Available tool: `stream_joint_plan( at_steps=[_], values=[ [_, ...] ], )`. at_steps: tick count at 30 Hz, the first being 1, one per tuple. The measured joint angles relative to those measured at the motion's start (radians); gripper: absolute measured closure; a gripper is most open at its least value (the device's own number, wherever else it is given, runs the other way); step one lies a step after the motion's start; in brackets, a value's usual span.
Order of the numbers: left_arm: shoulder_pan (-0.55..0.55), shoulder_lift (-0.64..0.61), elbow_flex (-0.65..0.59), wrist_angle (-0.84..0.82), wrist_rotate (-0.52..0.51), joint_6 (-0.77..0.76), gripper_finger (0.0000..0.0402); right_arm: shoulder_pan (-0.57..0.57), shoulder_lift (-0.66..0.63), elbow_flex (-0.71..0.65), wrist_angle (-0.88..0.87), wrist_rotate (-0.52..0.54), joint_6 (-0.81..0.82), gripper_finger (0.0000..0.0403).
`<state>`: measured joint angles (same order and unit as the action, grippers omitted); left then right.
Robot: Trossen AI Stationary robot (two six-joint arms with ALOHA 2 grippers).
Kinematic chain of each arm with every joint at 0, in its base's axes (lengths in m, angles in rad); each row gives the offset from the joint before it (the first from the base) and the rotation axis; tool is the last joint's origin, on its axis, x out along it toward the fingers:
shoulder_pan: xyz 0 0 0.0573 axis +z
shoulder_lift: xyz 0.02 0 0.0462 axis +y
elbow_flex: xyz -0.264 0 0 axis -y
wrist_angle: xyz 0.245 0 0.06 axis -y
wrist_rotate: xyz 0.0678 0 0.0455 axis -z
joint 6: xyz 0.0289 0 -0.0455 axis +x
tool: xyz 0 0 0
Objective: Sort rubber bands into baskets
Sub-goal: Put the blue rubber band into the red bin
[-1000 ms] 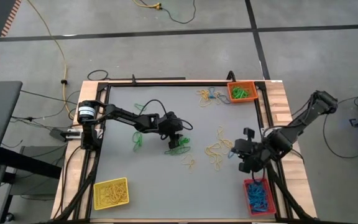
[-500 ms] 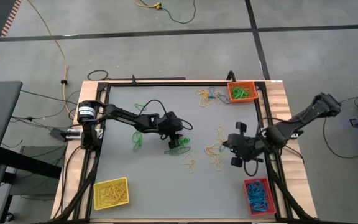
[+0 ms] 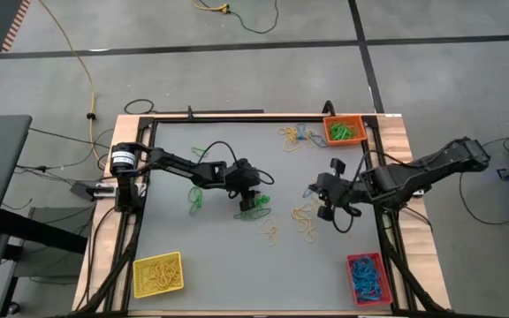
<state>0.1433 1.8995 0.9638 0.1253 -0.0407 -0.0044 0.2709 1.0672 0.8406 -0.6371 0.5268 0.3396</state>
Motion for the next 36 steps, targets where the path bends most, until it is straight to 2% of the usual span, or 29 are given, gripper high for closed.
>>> stream_joint_plan(
  at_steps=[8,15,36],
  values=[
    [0.0,0.0,0.0,0.0,0.0,0.0,0.0239,-0.121,0.0,0.0,0.006,-0.002,-0.038,0.0346],
    [0.0,0.0,0.0,0.0,0.0,0.0,0.0239,-0.177,0.0,0.0,0.007,-0.002,-0.051,0.0346],
    [0.0,0.0,0.0,0.0,0.0,0.0,0.0239,-0.186,0.0,0.0,-0.019,-0.006,-0.018,0.0346]
  ],
)
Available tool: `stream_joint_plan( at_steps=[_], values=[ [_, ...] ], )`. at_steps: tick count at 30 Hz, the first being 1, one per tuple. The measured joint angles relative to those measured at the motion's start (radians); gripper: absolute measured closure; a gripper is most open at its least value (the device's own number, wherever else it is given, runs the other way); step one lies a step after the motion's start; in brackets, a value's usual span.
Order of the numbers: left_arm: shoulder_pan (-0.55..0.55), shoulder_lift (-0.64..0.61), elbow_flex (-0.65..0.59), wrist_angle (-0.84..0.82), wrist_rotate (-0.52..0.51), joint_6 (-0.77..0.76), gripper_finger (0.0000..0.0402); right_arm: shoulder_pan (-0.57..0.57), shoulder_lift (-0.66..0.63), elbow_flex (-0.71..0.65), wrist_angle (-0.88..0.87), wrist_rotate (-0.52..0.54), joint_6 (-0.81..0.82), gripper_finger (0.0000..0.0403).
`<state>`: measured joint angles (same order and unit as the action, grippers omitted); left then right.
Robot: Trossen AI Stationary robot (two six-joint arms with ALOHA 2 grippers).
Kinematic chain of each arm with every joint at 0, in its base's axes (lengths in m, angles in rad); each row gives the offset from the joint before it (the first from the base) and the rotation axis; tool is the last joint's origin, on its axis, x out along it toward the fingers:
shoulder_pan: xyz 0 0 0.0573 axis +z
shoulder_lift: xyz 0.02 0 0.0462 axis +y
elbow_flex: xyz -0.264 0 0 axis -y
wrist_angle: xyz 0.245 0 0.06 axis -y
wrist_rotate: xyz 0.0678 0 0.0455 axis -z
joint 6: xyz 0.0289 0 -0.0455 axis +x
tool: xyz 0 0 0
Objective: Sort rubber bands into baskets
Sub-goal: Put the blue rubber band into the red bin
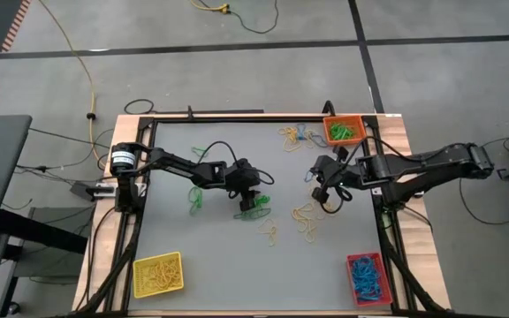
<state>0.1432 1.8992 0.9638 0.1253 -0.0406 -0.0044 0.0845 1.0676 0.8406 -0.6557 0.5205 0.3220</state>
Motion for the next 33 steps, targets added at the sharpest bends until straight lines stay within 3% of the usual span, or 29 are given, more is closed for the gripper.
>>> stream_joint_plan(
  at_steps=[11,33],
  values=[
    [0.0,0.0,0.0,0.0,0.0,0.0,0.0239,-0.007,0.0,0.0,-0.001,0.001,-0.018,0.0346],
    [0.0,0.0,0.0,0.0,0.0,0.0,0.0239,-0.144,0.0,0.0,0.007,0.004,-0.096,0.0346]
  ],
)
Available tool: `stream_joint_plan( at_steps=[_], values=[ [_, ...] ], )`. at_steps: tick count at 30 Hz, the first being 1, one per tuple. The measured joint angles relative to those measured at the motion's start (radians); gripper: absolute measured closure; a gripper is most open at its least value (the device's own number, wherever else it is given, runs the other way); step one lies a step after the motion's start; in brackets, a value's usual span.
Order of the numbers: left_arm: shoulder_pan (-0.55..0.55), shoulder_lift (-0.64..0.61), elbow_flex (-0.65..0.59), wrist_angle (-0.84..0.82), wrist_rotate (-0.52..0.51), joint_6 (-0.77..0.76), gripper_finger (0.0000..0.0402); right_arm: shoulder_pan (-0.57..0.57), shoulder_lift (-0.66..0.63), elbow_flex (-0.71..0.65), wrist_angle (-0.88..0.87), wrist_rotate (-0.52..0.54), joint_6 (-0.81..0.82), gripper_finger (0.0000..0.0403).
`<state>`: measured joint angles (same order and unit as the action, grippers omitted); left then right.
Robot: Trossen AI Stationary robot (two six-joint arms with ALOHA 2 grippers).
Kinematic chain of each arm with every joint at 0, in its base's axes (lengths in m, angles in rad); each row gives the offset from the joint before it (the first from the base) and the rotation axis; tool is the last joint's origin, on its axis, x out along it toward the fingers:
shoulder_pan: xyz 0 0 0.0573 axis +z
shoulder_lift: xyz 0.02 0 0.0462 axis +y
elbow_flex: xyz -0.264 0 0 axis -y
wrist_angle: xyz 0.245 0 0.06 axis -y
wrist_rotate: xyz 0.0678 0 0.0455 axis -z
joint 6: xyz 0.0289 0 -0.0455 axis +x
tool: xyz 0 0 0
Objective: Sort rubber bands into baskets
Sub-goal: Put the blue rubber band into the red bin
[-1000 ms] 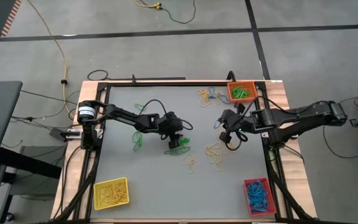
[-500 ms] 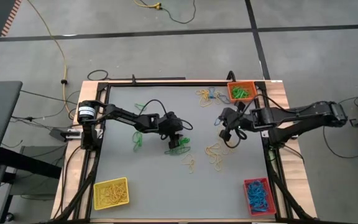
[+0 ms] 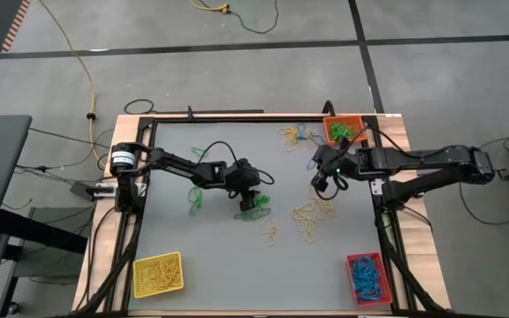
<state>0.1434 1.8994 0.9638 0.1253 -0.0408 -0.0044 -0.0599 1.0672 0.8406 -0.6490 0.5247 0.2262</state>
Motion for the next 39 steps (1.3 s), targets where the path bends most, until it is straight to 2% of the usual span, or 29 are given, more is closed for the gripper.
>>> stream_joint_plan(
  at_steps=[12,17,21,24,30,34,39],
  values=[
    [0.0,0.0,0.0,0.0,0.0,0.0,0.0239,-0.083,0.0,0.0,-0.043,-0.018,-0.068,0.0346],
    [0.003,0.001,-0.001,-0.043,-0.05,0.172,0.0239,-0.153,0.0,0.0,-0.063,-0.03,-0.082,0.0346],
    [0.004,0.001,-0.001,-0.043,-0.054,0.2,0.0239,-0.231,0.0,0.0,-0.063,-0.032,-0.104,0.0346],
    [0.004,0.001,-0.001,-0.044,-0.053,0.174,0.0239,-0.284,0.0,0.0,-0.078,-0.101,-0.107,0.0346],
    [0.004,0.001,-0.001,-0.045,-0.054,0.131,0.0239,-0.307,0.0,0.0,-0.183,-0.346,-0.072,0.0346],
    [0.004,0.001,-0.001,-0.045,-0.054,0.138,0.0239,-0.249,-0.006,0.0,-0.281,-0.447,-0.019,0.0346],
    [0.004,0.001,-0.001,-0.045,-0.054,0.133,0.0239,-0.104,-0.039,0.0,-0.355,-0.541,0.066,0.0346]
  ],
)
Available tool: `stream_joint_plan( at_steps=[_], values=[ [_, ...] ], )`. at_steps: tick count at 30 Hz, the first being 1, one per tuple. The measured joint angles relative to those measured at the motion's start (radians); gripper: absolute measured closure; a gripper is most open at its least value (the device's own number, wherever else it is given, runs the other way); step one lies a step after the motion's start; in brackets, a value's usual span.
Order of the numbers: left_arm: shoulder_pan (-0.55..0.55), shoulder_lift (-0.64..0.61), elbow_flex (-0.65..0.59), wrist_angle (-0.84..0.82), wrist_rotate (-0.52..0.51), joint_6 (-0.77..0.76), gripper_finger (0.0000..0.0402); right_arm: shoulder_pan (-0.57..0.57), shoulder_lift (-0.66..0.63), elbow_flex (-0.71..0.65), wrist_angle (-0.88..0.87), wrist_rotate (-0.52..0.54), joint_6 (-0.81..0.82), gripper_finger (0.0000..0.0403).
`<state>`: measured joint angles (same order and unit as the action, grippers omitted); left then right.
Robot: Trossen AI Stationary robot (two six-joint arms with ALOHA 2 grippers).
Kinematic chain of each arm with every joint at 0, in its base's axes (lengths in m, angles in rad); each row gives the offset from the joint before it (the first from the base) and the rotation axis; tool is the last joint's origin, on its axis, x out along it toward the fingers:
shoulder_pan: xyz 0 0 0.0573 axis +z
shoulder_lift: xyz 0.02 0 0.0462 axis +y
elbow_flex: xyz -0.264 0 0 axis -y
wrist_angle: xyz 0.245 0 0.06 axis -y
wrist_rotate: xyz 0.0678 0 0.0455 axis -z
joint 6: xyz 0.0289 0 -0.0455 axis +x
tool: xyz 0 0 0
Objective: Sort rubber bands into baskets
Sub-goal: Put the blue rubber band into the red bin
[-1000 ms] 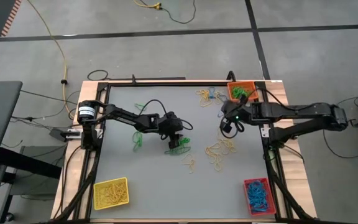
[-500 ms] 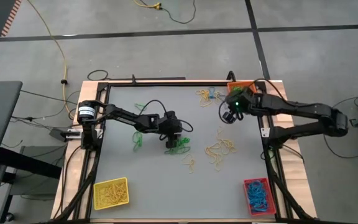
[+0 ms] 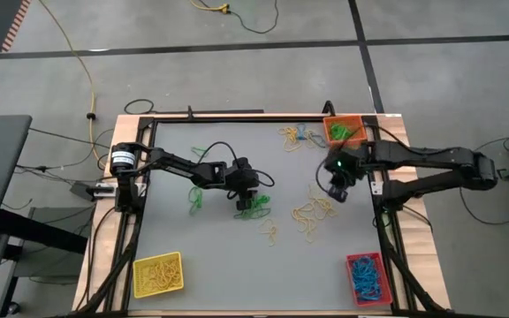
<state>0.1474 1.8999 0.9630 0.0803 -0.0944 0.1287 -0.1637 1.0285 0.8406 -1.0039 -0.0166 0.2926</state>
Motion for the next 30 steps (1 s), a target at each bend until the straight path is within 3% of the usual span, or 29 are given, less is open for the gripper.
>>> stream_joint_plan(
  at_steps=[8,14,23,30],
  values=[
    [0.0,0.0,0.0,0.0,0.0,-0.002,0.0239,0.322,-0.092,0.0,-0.07,-0.091,0.266,0.0346],
    [0.0,0.0,0.0,0.0,0.0,-0.002,0.0239,0.628,-0.134,0.0,-0.051,-0.092,0.555,0.0346],
    [0.0,0.0,0.0,0.0,0.0,-0.002,0.0239,1.045,-0.092,0.0,0.029,0.018,0.952,0.0346],
    [0.0,0.0,0.0,0.0,0.0,-0.002,0.0239,1.229,0.019,0.0,0.073,0.069,1.143,0.0346]
  ],
)
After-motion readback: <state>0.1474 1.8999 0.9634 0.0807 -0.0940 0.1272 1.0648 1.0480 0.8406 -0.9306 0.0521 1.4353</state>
